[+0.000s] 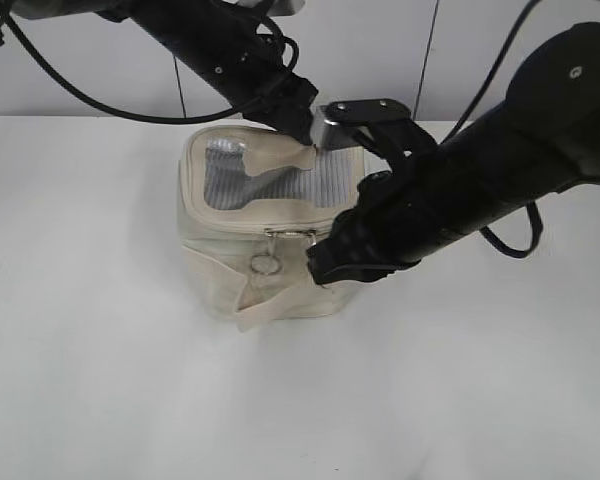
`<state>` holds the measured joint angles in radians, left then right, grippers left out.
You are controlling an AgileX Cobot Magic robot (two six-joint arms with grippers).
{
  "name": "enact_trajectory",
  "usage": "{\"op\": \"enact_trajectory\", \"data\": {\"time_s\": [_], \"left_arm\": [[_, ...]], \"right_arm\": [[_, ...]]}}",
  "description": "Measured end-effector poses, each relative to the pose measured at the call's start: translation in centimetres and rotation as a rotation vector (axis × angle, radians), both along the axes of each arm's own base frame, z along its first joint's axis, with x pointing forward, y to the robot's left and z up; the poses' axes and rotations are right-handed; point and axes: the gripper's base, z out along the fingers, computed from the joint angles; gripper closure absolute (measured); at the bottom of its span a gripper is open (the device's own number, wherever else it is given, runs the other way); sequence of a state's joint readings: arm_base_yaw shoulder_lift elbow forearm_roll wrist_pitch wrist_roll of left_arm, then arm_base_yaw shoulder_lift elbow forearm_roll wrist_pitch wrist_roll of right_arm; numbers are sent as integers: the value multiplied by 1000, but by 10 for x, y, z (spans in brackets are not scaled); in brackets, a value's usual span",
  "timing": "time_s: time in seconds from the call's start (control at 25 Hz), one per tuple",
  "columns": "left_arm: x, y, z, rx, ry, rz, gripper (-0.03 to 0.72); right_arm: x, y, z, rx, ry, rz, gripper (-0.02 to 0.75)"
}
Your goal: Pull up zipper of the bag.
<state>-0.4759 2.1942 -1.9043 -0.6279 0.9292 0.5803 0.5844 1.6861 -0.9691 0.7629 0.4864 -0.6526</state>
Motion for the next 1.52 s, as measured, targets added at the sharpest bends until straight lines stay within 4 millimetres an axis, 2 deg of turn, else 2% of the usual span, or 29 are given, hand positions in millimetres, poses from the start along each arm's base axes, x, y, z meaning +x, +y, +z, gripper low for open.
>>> {"op": "enact_trajectory", "data": {"time_s": [0.28, 0.44, 0.52, 0.6, 0.68, 0.72, 0.8, 0.96, 1.08, 1.12, 1.24, 1.36, 1.52], "left_arm": [[-1, 0, 0, 8, 3, -9, 652], [-1, 0, 0, 14, 2, -14, 652], [-2, 0, 0, 14, 3, -14, 650], [0, 1, 1, 14, -6, -4, 605], [1, 3, 6, 2, -21, 17, 498], [0, 5, 12, -6, -24, 26, 455], [-1, 11, 25, -23, -24, 53, 405], [-13, 32, 57, -48, -41, 101, 412], [-43, 50, 82, -58, -64, 123, 415], [-55, 56, 85, -58, -65, 134, 416], [-105, 76, 104, -78, -111, 174, 418], [-171, 112, 127, -101, -192, 244, 417], [-262, 163, 135, -124, -278, 342, 417]], "right_arm": [[-3, 46, 8, 52, -63, 75, 727], [-2, 48, 8, 59, -57, 71, 724], [-3, 46, 8, 64, -19, 61, 675], [-3, 43, 11, 67, 39, 61, 531], [-6, 34, 15, 53, 109, 65, 372], [-7, 27, 18, 36, 130, 54, 318], [-7, 10, 25, -5, 141, 17, 277], [-24, -29, 53, -53, 98, -67, 262], [-47, -50, 77, -30, 42, -120, 261], [-56, -56, 84, -26, 32, -128, 261], [-82, -75, 92, -51, 22, -145, 261], [-110, -95, 93, -85, 15, -148, 261], [-154, -121, 92, -90, 11, -135, 261]]}}
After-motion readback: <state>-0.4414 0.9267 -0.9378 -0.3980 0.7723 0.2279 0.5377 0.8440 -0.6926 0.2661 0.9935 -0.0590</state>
